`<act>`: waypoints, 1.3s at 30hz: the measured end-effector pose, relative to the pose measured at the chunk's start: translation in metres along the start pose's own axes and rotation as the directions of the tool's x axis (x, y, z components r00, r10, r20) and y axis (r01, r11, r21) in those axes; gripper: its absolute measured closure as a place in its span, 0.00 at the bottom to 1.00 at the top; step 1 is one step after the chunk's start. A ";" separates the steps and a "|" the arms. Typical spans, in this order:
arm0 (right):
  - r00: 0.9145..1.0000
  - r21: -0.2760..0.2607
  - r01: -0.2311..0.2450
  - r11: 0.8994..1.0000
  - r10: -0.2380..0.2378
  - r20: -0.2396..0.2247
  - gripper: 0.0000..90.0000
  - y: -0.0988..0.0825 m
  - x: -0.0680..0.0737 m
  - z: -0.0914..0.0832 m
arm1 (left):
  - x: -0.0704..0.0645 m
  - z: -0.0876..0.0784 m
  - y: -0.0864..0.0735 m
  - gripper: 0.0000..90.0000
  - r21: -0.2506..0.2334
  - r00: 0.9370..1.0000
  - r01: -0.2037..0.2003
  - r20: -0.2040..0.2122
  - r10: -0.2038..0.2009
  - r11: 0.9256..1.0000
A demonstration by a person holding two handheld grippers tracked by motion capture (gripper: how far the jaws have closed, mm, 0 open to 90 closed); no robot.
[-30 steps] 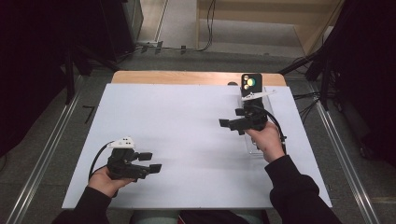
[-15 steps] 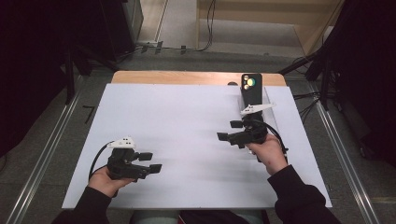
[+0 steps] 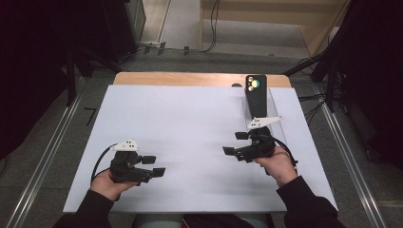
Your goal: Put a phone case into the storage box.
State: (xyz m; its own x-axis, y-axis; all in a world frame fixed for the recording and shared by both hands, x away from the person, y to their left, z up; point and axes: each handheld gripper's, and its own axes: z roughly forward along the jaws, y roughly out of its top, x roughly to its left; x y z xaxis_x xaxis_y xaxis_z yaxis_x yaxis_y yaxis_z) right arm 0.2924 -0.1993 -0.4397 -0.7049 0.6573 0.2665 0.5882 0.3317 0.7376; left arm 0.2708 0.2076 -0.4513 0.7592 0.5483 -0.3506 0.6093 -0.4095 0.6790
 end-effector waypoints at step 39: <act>1.000 0.095 -0.024 0.995 0.025 -0.012 0.18 -0.068 -0.007 -0.028 | -0.002 0.001 -0.001 0.35 0.016 0.999 -0.007 0.041 0.006 1.000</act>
State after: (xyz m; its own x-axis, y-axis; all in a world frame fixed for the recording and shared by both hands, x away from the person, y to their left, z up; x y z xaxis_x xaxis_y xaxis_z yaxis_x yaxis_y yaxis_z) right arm 0.2461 -0.2456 -0.4747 -0.6947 0.6573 0.2921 0.6396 0.3787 0.6690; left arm 0.2692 0.2063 -0.4523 0.7719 0.5150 -0.3727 0.6076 -0.4252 0.6709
